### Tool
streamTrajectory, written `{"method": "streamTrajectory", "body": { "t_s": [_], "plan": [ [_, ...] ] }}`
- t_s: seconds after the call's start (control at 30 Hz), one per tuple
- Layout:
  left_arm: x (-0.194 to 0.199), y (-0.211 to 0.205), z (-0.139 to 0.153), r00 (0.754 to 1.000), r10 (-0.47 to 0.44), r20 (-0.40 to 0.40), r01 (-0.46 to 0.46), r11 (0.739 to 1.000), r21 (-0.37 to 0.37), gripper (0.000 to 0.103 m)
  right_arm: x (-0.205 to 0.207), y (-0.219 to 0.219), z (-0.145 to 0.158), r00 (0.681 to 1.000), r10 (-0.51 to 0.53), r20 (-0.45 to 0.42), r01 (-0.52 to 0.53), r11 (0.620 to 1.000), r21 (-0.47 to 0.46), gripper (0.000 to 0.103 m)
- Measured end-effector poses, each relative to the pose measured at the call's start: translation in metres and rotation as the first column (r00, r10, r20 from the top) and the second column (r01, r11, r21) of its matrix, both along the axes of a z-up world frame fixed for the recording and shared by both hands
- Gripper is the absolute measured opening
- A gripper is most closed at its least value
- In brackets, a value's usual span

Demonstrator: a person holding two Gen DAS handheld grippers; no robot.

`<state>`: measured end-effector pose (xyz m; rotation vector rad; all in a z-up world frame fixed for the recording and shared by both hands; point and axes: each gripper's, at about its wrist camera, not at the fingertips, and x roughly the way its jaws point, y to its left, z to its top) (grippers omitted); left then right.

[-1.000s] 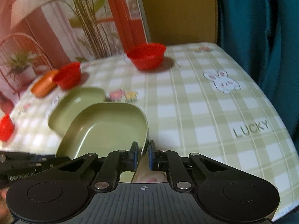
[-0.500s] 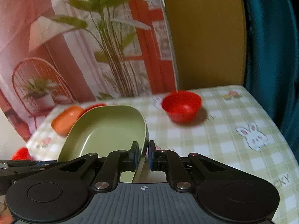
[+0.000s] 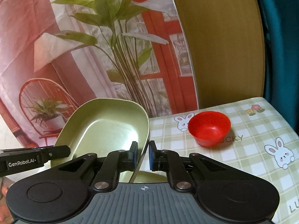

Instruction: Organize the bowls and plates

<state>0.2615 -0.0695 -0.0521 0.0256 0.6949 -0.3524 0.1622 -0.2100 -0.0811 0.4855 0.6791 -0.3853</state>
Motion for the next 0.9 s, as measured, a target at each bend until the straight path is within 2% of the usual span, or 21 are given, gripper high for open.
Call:
{"method": "streamTrajectory", "body": {
  "t_s": [0.37, 0.57, 0.9],
  "plan": [
    [0.004, 0.003, -0.057, 0.992, -0.048, -0.114, 0.051, 0.998, 0.025, 0.012, -0.007, -0.007, -0.048, 0.996, -0.034, -0.084, 0.040, 0.997, 0.071, 0.010],
    [0.005, -0.002, -0.083, 0.986, -0.067, -0.155, 0.077, 0.995, 0.063, 0.012, -0.017, -0.007, -0.075, 0.988, -0.054, -0.142, 0.071, 0.991, 0.114, 0.010],
    [0.002, 0.000, -0.104, 0.981, -0.055, -0.188, 0.076, 0.992, 0.104, 0.012, -0.015, 0.003, -0.088, 0.981, -0.030, -0.190, 0.050, 0.994, 0.099, 0.011]
  ]
}}
